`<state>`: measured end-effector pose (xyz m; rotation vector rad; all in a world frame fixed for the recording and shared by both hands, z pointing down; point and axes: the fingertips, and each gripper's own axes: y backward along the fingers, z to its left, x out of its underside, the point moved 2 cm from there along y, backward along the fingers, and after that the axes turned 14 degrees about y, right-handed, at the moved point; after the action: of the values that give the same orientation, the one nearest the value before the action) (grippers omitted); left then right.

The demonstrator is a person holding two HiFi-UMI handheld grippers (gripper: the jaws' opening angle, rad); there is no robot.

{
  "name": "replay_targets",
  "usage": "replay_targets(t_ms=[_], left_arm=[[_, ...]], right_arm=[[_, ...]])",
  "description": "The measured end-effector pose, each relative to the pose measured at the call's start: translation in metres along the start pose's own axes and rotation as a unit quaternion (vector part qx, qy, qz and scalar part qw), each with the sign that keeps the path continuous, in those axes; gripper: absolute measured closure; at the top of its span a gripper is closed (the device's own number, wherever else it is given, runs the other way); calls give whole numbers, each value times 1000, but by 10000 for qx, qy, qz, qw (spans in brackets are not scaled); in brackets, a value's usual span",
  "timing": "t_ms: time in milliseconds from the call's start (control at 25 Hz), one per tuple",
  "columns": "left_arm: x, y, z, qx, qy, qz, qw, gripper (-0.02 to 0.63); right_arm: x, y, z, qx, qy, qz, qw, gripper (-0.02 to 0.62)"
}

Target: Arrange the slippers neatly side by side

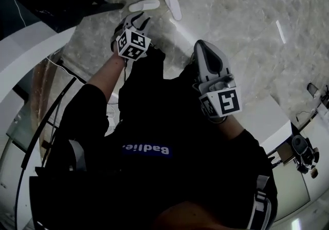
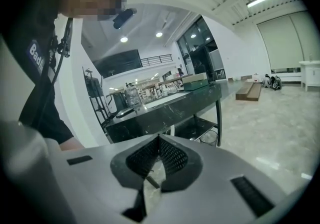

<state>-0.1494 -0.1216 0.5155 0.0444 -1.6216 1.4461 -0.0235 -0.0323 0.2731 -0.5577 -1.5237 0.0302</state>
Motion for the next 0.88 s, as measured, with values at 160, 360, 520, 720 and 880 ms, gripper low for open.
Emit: replay_targets(t_ms=[160,360,520,720,880], left_arm=[[28,-45,17,27,-224,412,9989,511],[69,-119,38,-52,-439,784,9959,509],[110,-174,53,-165,-627,1134,9914,509],[167,-250,68,-261,-1047,1697,9796,509],[203,-304,81,-440,-1290,1845,9733,509]], right_arm=[[18,-14,-8,158,-29,138,9998,597],[55,-35,-25,245,-245,146,9993,597],[97,-49,-30,184,-394,193,9989,597],[169,-55,-47,163,-701,433,9965,597],[225,-57,-64,205,-873,557,9944,597]])
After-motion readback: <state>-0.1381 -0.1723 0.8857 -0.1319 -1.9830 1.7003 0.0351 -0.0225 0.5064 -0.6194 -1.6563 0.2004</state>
